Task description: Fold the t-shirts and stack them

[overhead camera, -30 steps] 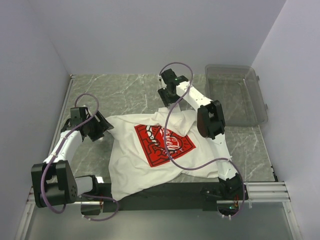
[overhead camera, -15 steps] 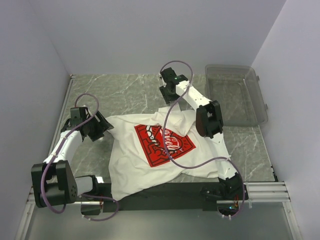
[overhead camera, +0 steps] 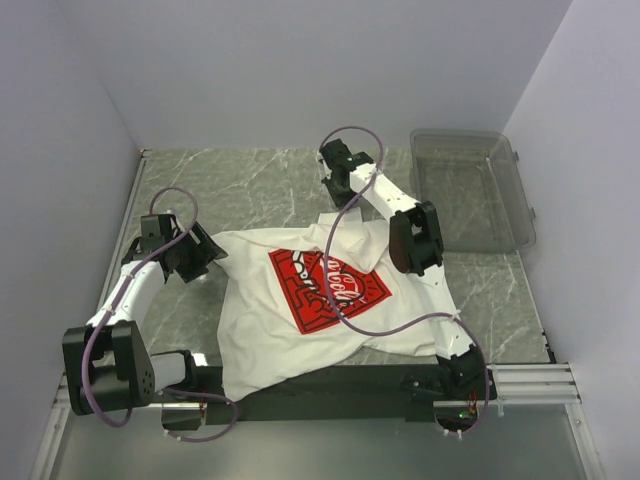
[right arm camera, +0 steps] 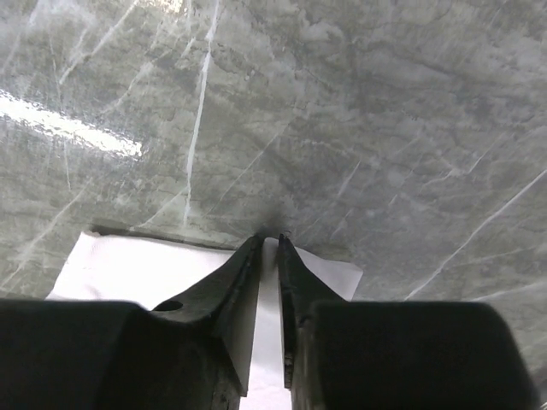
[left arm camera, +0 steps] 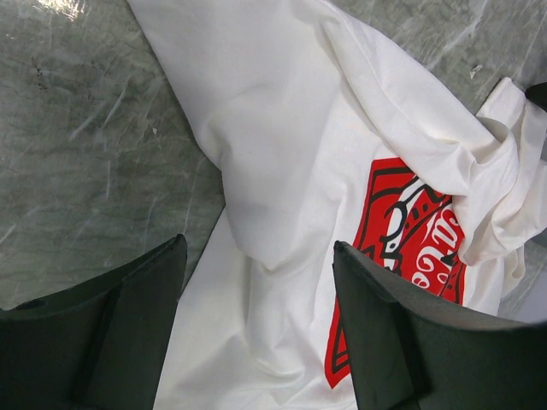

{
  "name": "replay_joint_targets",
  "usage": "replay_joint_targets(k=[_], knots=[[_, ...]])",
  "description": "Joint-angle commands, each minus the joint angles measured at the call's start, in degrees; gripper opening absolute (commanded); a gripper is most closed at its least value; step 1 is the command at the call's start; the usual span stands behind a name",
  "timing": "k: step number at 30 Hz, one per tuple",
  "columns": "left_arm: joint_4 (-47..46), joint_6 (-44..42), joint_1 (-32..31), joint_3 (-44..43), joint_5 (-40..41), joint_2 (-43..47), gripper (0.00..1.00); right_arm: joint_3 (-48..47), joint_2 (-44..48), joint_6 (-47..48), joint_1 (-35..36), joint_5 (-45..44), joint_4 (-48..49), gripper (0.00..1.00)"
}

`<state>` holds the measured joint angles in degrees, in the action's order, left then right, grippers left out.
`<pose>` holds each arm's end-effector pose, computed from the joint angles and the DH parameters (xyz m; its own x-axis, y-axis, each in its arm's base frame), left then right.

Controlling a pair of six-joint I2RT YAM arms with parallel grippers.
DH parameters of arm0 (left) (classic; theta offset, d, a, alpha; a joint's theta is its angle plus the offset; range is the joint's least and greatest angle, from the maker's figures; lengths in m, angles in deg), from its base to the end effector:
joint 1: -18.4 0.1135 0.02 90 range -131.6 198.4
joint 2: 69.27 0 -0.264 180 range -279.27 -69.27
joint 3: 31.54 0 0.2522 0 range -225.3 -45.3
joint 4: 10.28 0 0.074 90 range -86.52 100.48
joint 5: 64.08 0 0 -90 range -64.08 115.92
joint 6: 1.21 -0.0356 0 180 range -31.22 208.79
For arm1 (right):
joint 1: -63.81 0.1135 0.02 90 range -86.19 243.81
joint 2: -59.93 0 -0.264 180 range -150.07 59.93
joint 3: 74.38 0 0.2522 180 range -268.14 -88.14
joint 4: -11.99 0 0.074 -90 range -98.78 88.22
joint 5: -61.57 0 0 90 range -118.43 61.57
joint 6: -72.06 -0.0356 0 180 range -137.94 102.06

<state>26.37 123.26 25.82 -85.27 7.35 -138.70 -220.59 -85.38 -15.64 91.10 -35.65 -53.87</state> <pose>0.2353 0.0192 0.2071 -0.6872 -0.6305 -0.3609 -0.3863 0.7378 -0.5536 0.4780 0.2416 0.1687 -0.7882 -0.4514 -0.4183 -0.4396 0.8886 -0.1308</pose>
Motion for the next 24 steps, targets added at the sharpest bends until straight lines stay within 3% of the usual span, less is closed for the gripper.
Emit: replay_joint_targets(k=[1, 10, 18, 23, 24], knots=[[-1.63, -1.17, 0.23, 0.06, -0.06, 0.79, 0.75, -3.26, -0.15, 0.42, 0.05, -1.21, -0.12, 0.21], [-1.71, -1.17, 0.14, 0.15, -0.24, 0.44, 0.75, -2.74, 9.68, 0.24, -3.90, 6.42, 1.91, 0.00], [-2.41, -0.47, 0.66, -0.20, -0.42, -1.23, 0.74, 5.96, 18.22, 2.35, -9.53, 29.86, 3.58, 0.00], [-3.91, 2.60, 1.63, -3.62, 0.20, -6.67, 0.74, 13.51, 24.11, 5.16, -10.41, 37.80, 7.18, 0.00], [-4.43, 3.57, 1.81, -4.41, 0.29, -9.47, 0.70, 13.96, 24.64, 5.25, -10.59, 39.20, 7.44, 0.00]])
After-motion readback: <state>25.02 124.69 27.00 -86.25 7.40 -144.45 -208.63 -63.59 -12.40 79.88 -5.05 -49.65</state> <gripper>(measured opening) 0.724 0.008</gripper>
